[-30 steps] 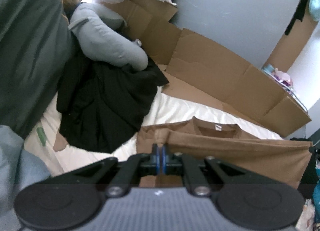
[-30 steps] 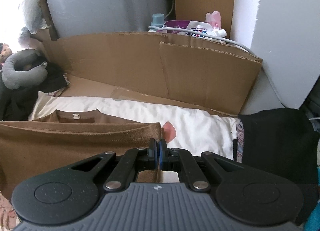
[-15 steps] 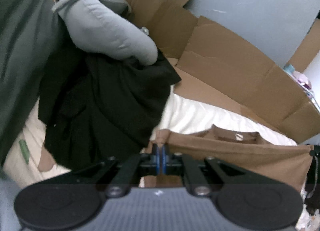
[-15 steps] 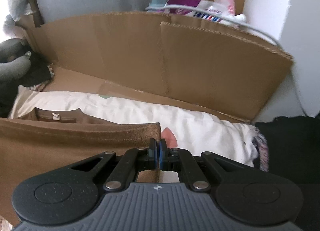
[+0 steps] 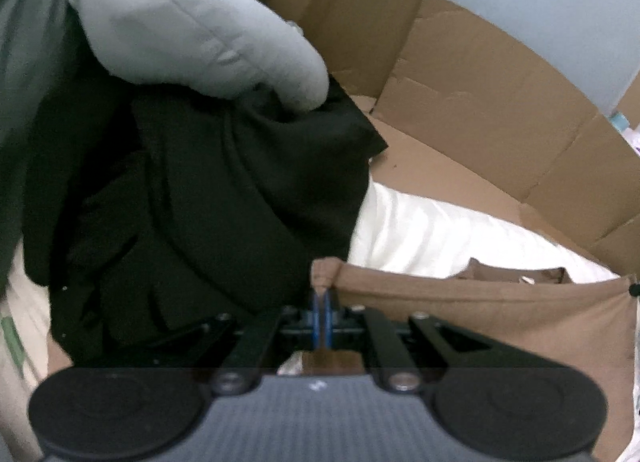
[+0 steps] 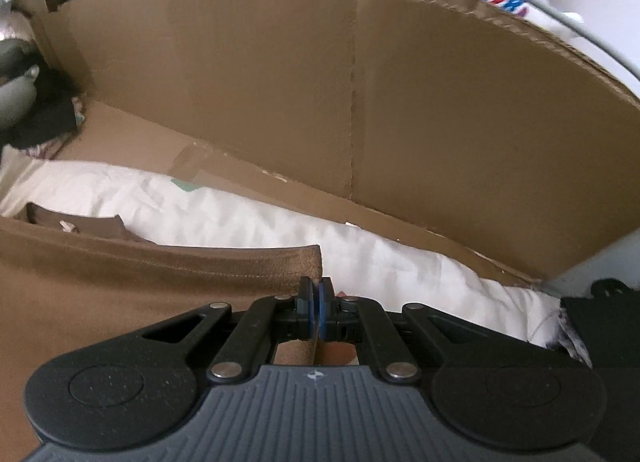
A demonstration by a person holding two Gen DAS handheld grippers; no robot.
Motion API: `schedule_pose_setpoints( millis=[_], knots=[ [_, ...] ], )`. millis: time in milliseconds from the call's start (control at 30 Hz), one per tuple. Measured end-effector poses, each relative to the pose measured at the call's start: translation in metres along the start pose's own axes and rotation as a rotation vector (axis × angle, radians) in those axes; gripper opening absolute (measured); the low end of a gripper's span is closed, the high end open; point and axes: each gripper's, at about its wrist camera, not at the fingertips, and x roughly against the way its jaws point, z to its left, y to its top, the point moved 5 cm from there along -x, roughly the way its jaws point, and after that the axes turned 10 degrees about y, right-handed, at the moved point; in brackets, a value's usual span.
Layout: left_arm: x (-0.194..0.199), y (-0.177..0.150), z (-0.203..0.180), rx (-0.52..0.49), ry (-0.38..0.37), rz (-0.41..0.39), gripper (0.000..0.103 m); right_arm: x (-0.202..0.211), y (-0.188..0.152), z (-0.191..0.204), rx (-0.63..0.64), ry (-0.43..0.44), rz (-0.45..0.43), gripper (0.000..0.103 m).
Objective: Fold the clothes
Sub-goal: 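Lift the grasped shirt edge up off the sheet with both tools, then open both tools and release the folded brown shirt onto the sheet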
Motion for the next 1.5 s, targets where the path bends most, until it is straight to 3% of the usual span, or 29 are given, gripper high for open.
schedule_pose_setpoints(
  millis=[533,1033,1200,1267,1367,1500],
  knots=[
    [-0.002,0.020,0.000,-0.018,-0.028,-0.063,0.003,-0.017,0.018,0.002,0.057,-0.024,-0.030,0.000],
    [-0.025,0.018,-0.004,-0.044,-0.019,-0.039,0.004,-0.042,0.016,-0.004,0.058,-0.099,0.002,0.000],
    [-0.024,0.017,-0.004,-0.037,0.007,-0.010,0.016,-0.040,0.015,-0.006,0.007,-0.074,-0.011,0.006],
    [-0.015,0.015,-0.004,-0.038,0.010,-0.021,0.041,-0.032,0.017,-0.012,-0.052,-0.063,-0.028,0.022],
    [0.003,0.008,0.000,-0.028,0.000,-0.037,0.061,-0.011,0.013,-0.023,-0.121,-0.030,-0.063,0.029],
    [0.026,-0.012,0.010,0.000,0.008,-0.024,0.067,0.019,-0.005,-0.036,-0.151,-0.006,-0.071,0.035]
  ],
)
